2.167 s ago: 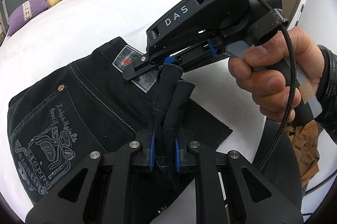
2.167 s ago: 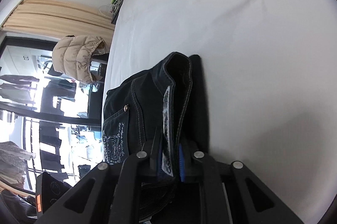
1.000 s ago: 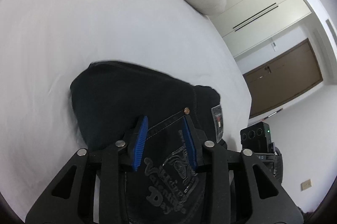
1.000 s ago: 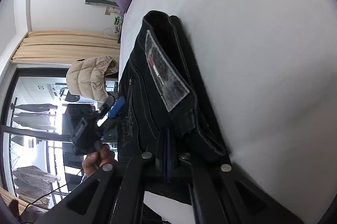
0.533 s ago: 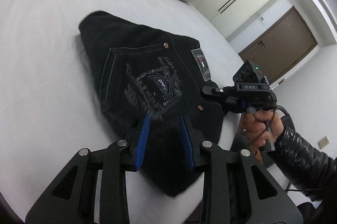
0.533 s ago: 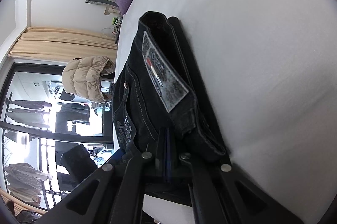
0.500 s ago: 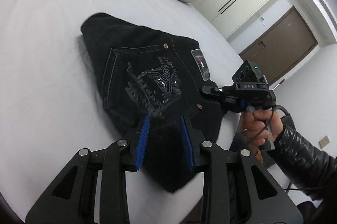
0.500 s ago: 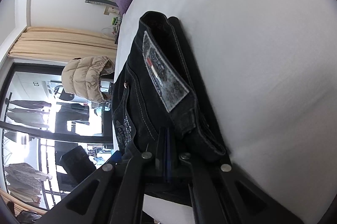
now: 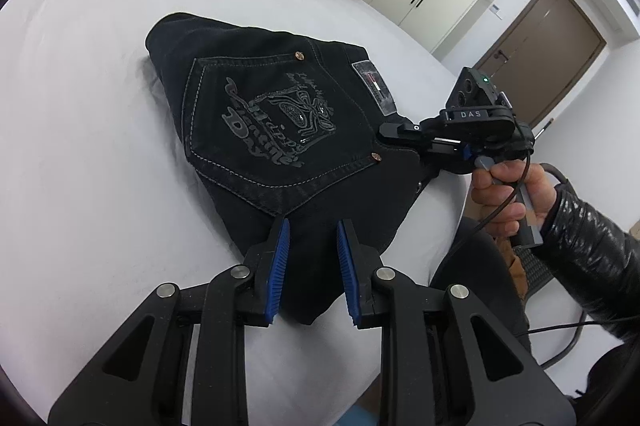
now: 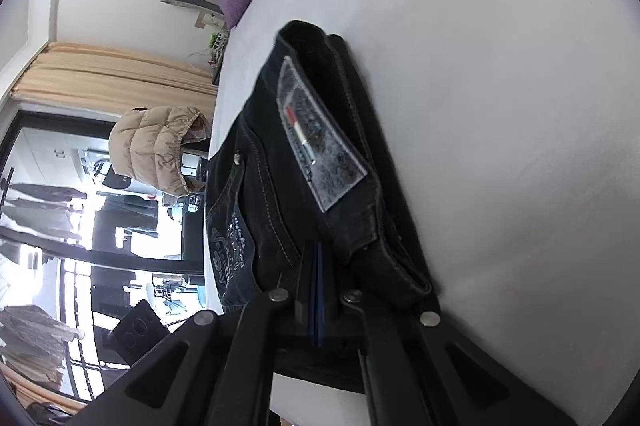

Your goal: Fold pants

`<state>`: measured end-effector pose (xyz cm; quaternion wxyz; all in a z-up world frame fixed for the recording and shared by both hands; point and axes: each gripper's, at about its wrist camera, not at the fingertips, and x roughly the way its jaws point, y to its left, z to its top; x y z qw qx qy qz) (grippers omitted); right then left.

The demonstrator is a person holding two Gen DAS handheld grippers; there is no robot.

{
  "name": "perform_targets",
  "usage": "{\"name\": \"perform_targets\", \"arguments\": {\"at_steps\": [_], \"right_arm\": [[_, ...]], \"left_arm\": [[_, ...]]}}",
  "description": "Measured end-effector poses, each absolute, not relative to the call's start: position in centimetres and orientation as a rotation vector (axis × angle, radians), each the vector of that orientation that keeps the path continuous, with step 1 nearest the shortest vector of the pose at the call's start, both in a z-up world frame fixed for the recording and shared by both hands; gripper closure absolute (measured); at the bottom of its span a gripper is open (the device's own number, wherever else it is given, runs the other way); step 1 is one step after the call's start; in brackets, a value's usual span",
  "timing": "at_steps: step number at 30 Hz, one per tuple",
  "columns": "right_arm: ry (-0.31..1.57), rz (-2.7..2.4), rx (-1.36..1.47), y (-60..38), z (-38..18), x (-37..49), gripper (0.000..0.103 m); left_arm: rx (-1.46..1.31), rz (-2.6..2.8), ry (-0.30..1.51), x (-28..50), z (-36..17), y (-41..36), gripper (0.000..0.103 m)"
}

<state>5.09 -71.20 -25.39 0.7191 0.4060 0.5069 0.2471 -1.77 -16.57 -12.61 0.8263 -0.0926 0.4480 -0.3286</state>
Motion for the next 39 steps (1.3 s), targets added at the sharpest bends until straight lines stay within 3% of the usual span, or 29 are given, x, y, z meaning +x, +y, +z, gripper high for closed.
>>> {"name": "perform_targets", "arguments": {"at_steps": [2,4,5,6,7,9,13,20,24,26,28,31,34,39], "right_arm": [[1.122,0.540,0.855,-70.9,-24.1,4.7,0.101],[1.104,0.556,0.790,-70.7,-21.9,4.1,0.074],[1.067,0.566,0.770,-71.1,-20.5,3.8,0.050],[1.043,0.568,0.764,-71.5,-19.7,3.8,0.036],[1.018,0.563,0.756,-72.1,-18.8,3.8,0.034],[0.998,0.530,0.727,-73.4,-17.8,4.6,0.034],[1.086,0.468,0.732,-74.7,-19.7,7.2,0.035],[1.185,0.509,0.789,-73.8,-23.7,10.7,0.038],[1.249,0.530,0.753,-71.7,-24.4,12.1,0.057],[1.255,0.519,0.747,-71.1,-24.6,12.2,0.064],[1.254,0.495,0.753,-70.6,-24.7,12.2,0.069],[1.231,0.461,0.720,-69.9,-23.9,11.5,0.077],[1.195,0.435,0.665,-68.9,-22.2,10.7,0.081],[1.123,0.462,0.560,-65.9,-17.8,10.2,0.084]], "left_arm": [[-0.216,-0.670,0.970,-1.4,-11.6,-15.9,0.080],[-0.262,-0.624,0.922,-1.0,-9.7,-14.0,0.078],[-0.292,-0.600,0.896,-0.7,-9.1,-12.8,0.077],[-0.334,-0.555,0.885,0.1,-8.6,-11.3,0.064],[-0.360,-0.533,0.889,0.6,-8.7,-10.6,0.035],[-0.451,-0.492,0.893,2.1,-9.2,-8.8,0.026],[-0.603,-0.543,0.989,5.2,-11.1,-8.9,0.026],[-0.635,-0.572,1.142,8.5,-14.5,-12.3,0.026],[-0.635,-0.589,1.178,9.8,-15.8,-13.9,0.027],[-0.614,-0.608,1.200,10.5,-16.1,-14.9,0.039],[-0.567,-0.587,1.227,11.1,-16.4,-15.6,0.064],[-0.571,-0.588,1.222,11.6,-16.4,-15.9,0.078],[-0.562,-0.598,1.179,11.2,-15.8,-15.9,0.085],[-0.508,-0.610,1.103,10.9,-12.3,-15.7,0.087]]}}
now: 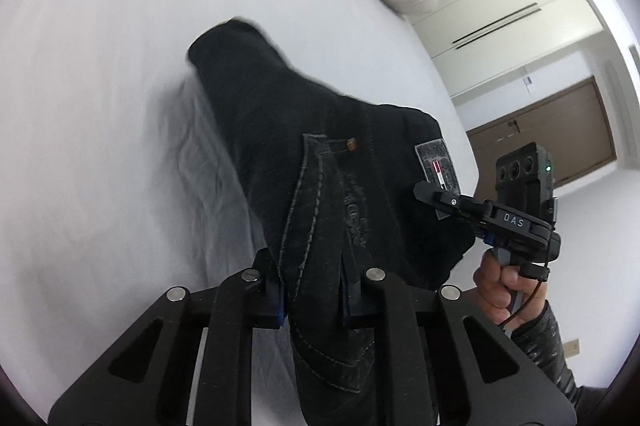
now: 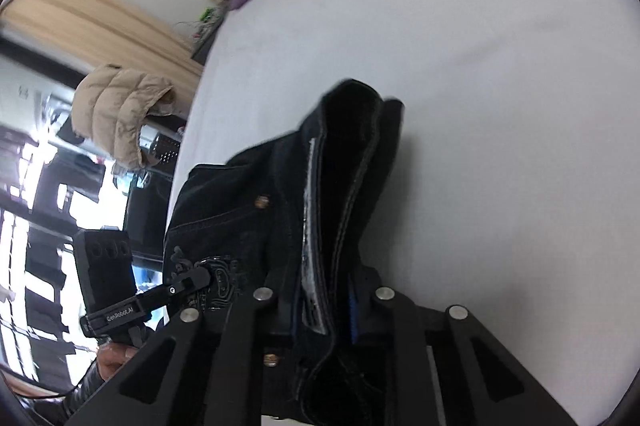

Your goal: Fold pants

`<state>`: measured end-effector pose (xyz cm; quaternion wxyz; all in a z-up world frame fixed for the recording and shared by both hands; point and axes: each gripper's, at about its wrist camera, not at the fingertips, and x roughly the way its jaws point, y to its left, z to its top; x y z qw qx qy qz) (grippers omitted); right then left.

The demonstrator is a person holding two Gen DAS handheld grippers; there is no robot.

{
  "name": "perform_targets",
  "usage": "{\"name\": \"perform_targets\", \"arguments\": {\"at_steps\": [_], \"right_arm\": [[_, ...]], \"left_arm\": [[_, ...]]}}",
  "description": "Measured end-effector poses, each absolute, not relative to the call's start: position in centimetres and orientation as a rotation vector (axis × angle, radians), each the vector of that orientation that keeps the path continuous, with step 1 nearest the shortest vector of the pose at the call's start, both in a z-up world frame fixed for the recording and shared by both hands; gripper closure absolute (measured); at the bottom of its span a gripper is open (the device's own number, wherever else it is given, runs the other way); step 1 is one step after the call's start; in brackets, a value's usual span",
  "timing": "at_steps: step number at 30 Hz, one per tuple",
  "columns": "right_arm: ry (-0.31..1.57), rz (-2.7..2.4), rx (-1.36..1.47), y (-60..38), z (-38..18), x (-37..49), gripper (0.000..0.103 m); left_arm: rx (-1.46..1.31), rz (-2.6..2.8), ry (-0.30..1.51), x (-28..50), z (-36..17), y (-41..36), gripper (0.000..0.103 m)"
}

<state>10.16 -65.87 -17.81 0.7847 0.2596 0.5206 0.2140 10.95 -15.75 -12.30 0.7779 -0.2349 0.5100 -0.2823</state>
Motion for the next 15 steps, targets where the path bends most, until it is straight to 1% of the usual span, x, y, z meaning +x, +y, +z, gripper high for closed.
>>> {"name": "perform_targets", "arguments": {"at_steps": [5,9,12,15], "right_arm": [[1.084,0.527,0.540,-62.9,-14.7,13.2,0.084],[1.059,0.579,0.532,-59.6,-12.9,17.1,0.085],[1.067,0.614,0.506,-56.2,-12.5,20.6,0.085],[1.096,0.615,0.508,-54.1,-13.8,23.4,0.085]], "left_arm": [[-0.446,-0.579,1.015,13.6,-7.8,-12.2,0.087],[-0.396,-0.538,0.968,13.9,-6.2,-11.0,0.087],[-0.364,-0.497,0.958,14.6,-5.7,-10.5,0.087],[-0.406,-0.479,0.964,15.5,-6.9,-9.7,0.087]]}}
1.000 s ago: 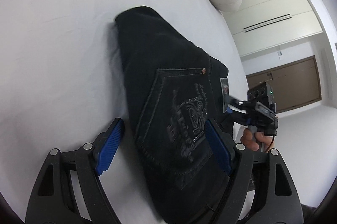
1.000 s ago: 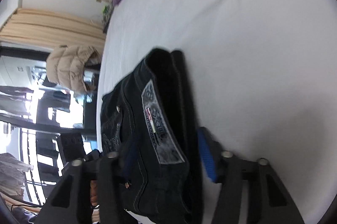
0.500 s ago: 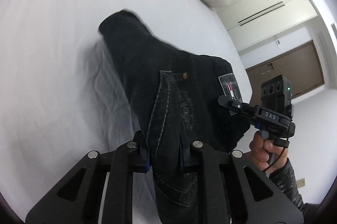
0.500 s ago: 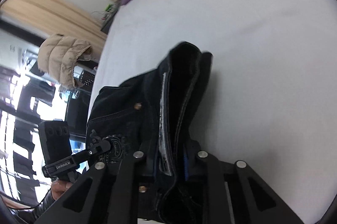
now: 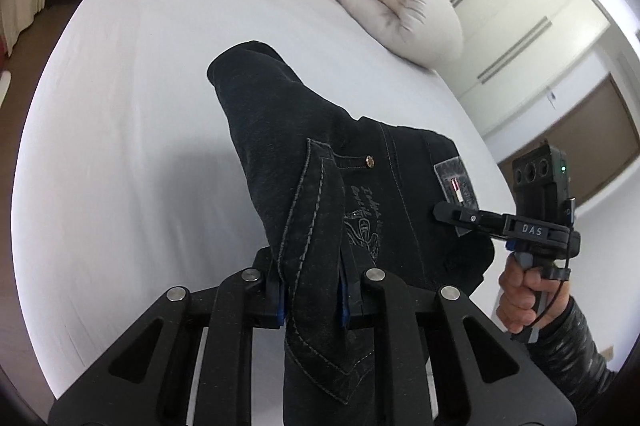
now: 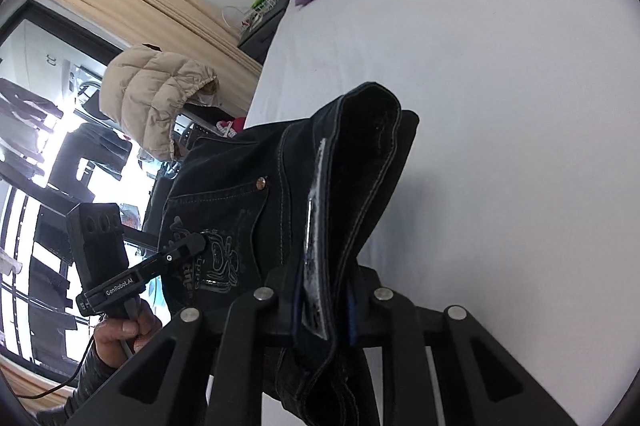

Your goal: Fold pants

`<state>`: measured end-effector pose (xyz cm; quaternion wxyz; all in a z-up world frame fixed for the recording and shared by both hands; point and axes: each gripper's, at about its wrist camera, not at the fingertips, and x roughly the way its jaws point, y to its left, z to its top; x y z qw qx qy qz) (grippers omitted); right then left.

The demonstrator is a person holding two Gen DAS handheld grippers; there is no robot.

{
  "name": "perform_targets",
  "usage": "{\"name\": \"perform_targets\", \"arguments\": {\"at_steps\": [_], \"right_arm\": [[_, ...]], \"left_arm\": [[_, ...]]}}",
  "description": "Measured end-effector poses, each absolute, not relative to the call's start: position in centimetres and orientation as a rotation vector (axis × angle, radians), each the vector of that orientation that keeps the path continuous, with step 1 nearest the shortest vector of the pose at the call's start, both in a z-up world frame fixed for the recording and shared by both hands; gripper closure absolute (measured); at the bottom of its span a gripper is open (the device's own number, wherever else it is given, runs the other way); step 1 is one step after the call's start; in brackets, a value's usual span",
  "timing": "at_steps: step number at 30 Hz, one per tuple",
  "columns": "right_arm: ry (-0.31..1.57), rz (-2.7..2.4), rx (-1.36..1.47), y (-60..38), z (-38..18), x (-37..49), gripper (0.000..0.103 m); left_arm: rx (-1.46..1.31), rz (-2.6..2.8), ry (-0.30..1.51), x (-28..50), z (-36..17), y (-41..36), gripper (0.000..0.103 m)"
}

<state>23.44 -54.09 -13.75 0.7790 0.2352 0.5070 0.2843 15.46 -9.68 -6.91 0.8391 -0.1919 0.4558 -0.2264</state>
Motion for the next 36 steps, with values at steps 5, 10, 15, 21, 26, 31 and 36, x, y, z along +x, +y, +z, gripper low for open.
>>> {"name": "perform_targets", "arguments": {"at_steps": [5,10,15,21,26,31,36], "right_arm": [[1.152,0.597,0.524,-52.9,-16.9,27.2,0.085],[1.234,0.563,0.580,-53.1,-21.9,29.6,0.081],[1.193,0.676,0.842,-55.9,-26.7,29.4,0.073],[1.144,0.638,0.862,-56.5,-25.5,27.7,0.048],[1.097,0.519,0.813,-58.4,-23.9,23.6,0.043],[0.989,0.477,0.795,-60.7,-20.3,18.1,0.042],[0.757,0.409,0.655,-60.9,-12.1,11.2,0.038]], "left_arm": [[-0.451,-0.476,1.001,19.2,-10.8,-5.6,0.087],[-0.544,-0.476,1.052,21.4,-16.6,-4.4,0.082],[-0.726,-0.539,1.010,21.4,-20.8,-3.0,0.075],[-0.641,-0.475,0.978,18.8,-18.7,-2.9,0.073],[-0.562,-0.384,0.835,13.0,-13.9,-2.9,0.045],[-0.323,-0.279,0.598,5.7,-4.7,-4.9,0.018],[-0.152,-0.145,0.267,-4.1,4.7,-8.0,0.000]]}}
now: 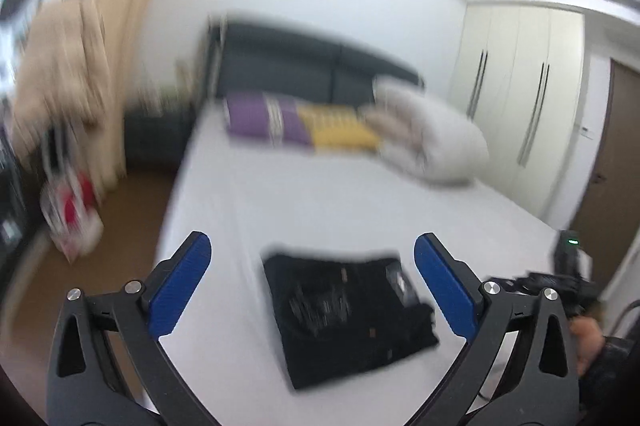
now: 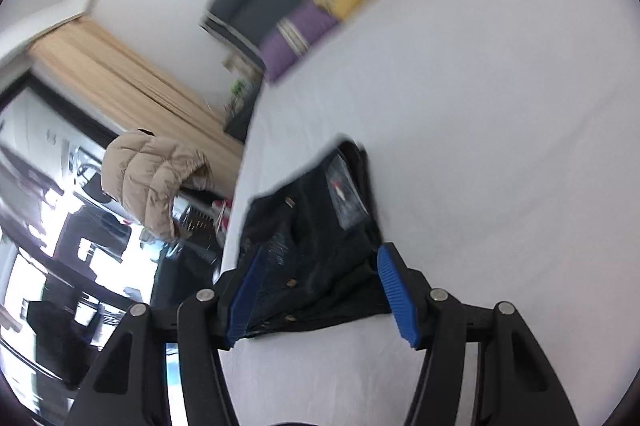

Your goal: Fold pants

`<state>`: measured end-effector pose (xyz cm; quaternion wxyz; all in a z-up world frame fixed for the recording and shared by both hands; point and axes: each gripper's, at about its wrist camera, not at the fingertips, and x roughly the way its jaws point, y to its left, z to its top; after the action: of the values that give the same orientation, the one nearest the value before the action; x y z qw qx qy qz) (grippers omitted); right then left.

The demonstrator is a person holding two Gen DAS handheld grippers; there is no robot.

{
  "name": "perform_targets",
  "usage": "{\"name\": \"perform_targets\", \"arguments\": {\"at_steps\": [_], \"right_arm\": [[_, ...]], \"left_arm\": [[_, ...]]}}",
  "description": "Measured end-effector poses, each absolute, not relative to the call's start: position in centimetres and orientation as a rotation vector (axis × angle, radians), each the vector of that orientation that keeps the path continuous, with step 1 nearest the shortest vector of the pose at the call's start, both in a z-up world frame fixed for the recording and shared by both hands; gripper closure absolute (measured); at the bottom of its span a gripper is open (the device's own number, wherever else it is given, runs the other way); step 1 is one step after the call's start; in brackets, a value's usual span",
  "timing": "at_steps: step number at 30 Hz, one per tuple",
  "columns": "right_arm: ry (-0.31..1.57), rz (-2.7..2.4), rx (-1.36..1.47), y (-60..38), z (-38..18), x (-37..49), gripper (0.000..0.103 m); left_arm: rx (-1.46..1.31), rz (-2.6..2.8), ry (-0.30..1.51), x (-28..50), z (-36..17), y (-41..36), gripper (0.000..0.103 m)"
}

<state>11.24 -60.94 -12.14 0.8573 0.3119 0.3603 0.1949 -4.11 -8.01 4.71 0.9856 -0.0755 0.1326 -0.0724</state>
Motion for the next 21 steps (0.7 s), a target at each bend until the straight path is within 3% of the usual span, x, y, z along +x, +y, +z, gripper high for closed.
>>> {"name": "perform_targets", "arguments": {"at_steps": [1,6,10,15,21], "right_arm": [[0.712,0.401,0.627,-61.1,-10.7,9.9,0.035],[0.401,0.327,0.451,-60.7,-1.0,2.3,0.000],[0.158,0.283,0.344,-59.9,5.5,-3.3,0.000],[0.046,0.215,0.310,-58.9,9.5,-7.8,0.000],[0.265,0.202,0.310,-56.9,8.7,-6.7,0.000]], "left_arm": [[-0.131,-0.133,0.217,-5.9,6.2,-8.7,0.000],[-0.076,-0.064,0.172,-11.2,11.0,-11.5,0.000],[-0.011,0.032,0.208,-14.7,12.4,-13.4,0.000],[0.022,0.130,0.251,-17.9,12.4,-14.3,0.000],[-0.056,0.149,0.410,-17.3,9.7,-13.6,0.000]]}}
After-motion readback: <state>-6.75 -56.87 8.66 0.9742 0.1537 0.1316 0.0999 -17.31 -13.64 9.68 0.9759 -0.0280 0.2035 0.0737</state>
